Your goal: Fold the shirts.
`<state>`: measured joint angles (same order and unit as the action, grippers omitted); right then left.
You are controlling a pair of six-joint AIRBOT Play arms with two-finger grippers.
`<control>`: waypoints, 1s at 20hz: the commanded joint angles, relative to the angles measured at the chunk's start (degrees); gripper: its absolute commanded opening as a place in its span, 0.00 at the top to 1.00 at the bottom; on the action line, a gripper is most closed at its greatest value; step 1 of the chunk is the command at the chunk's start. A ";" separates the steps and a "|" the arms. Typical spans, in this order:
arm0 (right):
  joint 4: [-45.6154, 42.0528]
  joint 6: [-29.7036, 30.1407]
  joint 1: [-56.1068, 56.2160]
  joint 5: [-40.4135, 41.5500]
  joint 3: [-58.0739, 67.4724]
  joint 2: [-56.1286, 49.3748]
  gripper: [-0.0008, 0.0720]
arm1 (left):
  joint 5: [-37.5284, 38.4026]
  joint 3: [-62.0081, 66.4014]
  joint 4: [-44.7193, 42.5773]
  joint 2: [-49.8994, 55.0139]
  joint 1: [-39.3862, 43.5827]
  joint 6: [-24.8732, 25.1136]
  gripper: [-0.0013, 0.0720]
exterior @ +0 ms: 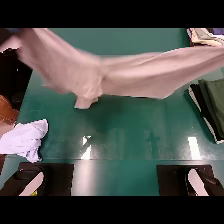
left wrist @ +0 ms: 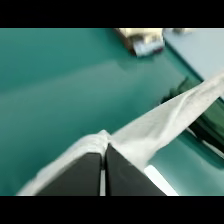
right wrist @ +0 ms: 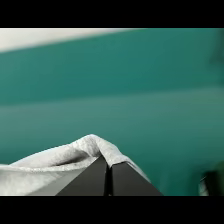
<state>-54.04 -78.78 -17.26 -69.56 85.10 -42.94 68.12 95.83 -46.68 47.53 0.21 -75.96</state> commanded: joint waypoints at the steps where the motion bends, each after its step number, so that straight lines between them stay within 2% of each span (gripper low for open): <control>1: -0.15 0.90 -9.57 -0.76 10.71 2.34 0.97 | 3.50 17.42 -6.08 -0.81 -1.07 -2.73 0.95; 5: -1.60 0.85 -11.63 -5.03 20.76 -0.33 0.97 | 3.76 26.40 -12.22 -0.81 -1.07 -5.31 0.95; 10: -1.75 -1.36 -5.92 -18.73 30.51 -13.88 0.97 | 4.92 14.82 -16.33 2.78 -1.07 -7.15 0.95; 14: -10.05 -3.65 2.14 -25.07 24.94 -25.38 0.97 | 9.77 4.87 -14.97 14.47 -1.07 -6.95 0.95; 17: -14.99 -4.48 7.43 -25.49 16.68 -34.29 0.97 | 10.84 0.57 -14.03 26.16 -1.07 -6.08 0.95; 20: -14.99 -4.55 9.94 -22.45 11.74 -44.13 0.97 | 9.70 0.33 -13.35 38.51 -1.07 -6.10 0.95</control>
<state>-66.92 -82.74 -10.48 -92.88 101.45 -78.61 77.67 97.91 -61.06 75.85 -0.80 -82.39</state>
